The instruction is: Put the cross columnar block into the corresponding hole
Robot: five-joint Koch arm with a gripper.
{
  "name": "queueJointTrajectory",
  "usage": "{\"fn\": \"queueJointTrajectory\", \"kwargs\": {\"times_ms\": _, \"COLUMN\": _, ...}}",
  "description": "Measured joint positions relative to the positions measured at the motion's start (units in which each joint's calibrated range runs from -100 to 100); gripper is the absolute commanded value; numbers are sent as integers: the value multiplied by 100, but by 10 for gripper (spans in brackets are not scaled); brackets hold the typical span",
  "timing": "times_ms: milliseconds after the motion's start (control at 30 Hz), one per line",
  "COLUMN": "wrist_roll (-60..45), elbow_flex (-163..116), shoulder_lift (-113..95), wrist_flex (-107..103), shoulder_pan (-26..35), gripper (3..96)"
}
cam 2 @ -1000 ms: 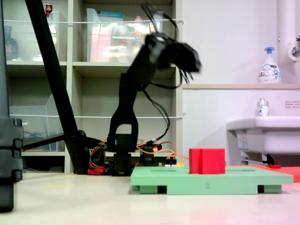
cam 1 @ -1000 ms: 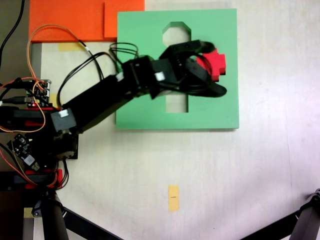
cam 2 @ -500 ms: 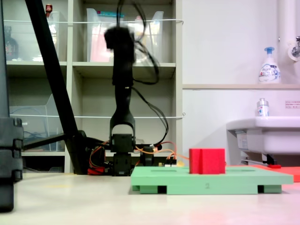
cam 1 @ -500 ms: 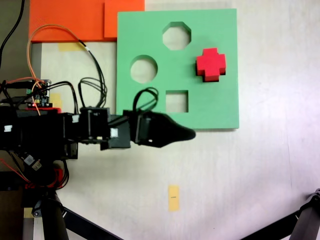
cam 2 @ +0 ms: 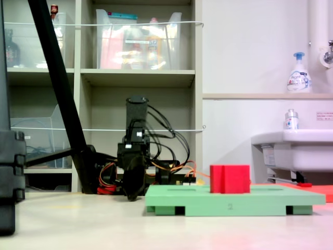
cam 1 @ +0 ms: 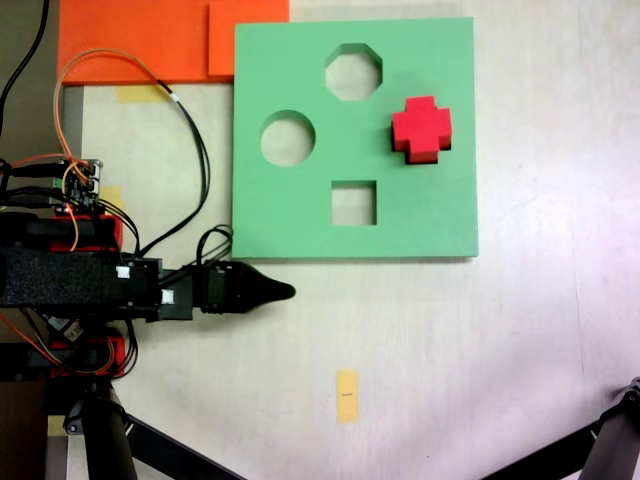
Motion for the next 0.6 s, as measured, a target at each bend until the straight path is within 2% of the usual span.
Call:
{"fn": "queueJointTrajectory", "kwargs": {"times_ms": 233, "wrist_roll": -59, "elbow_flex": 20, "shoulder_lift": -14, "wrist_flex": -793, "shoulder_pan": 39, "gripper": 490}}
{"fn": "queueJointTrajectory", "kwargs": {"times_ms": 600, "wrist_roll": -54, "elbow_flex": 20, "shoulder_lift": -14, "wrist_flex": -822, "shoulder_pan": 34, "gripper": 493}}
